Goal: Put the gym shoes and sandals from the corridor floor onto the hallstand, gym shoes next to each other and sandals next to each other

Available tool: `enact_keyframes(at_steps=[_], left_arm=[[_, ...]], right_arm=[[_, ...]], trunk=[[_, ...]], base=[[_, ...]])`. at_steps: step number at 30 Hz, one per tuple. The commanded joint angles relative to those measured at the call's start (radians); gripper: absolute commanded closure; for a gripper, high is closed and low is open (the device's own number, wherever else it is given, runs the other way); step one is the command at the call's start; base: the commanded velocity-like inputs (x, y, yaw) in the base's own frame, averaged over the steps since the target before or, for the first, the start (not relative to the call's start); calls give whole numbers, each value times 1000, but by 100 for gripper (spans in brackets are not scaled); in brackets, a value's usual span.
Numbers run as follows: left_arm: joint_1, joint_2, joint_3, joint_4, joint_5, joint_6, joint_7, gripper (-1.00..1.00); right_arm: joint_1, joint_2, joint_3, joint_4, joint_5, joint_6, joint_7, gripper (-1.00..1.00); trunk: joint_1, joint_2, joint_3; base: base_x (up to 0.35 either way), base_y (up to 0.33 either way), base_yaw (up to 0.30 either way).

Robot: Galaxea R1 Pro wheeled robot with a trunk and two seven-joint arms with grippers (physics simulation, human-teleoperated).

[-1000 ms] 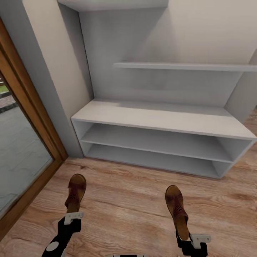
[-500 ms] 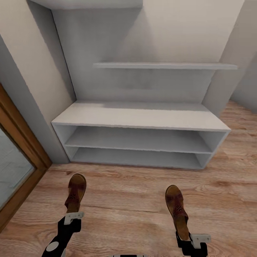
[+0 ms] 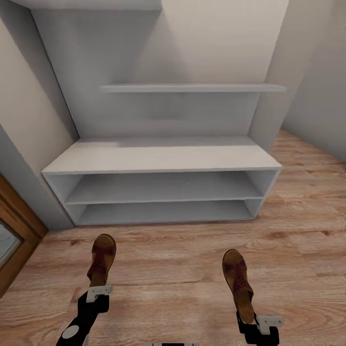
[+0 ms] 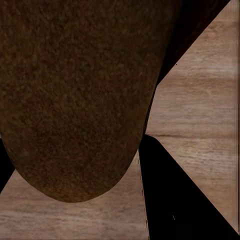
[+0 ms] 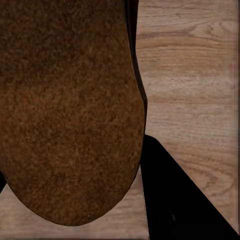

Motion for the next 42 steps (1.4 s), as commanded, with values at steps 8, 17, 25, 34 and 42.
enact_keyframes(at_steps=[8,17,25,34,42], left_arm=[[0,-1,4,1,-14,-3,-7,100],[0,0,4,1,-14,-3,-5,100],[-11,3,5,1,-17,68,-1,100],[-140,-36,-6,25,-19,343,0,100],[-336,-52,-52,112,-19,548,0,100]], right_arm=[[-1,-4,-1,3,-2,-3,1,100],[-1,-5,-2,2,-2,-2,1,100],[-1,-16,-17,-7,-1,-3,1,100],[-1,-102,-422,-57,-3,7,7,100],[-1,-207,-682,-118,-8,208,58,100]], trunk=[[0,0,-1],[0,0,-1],[0,0,-1],[0,0,-1],[0,0,-1]], base=[[0,0,-39],[0,0,-1],[0,0,0],[0,0,0],[0,0,0]])
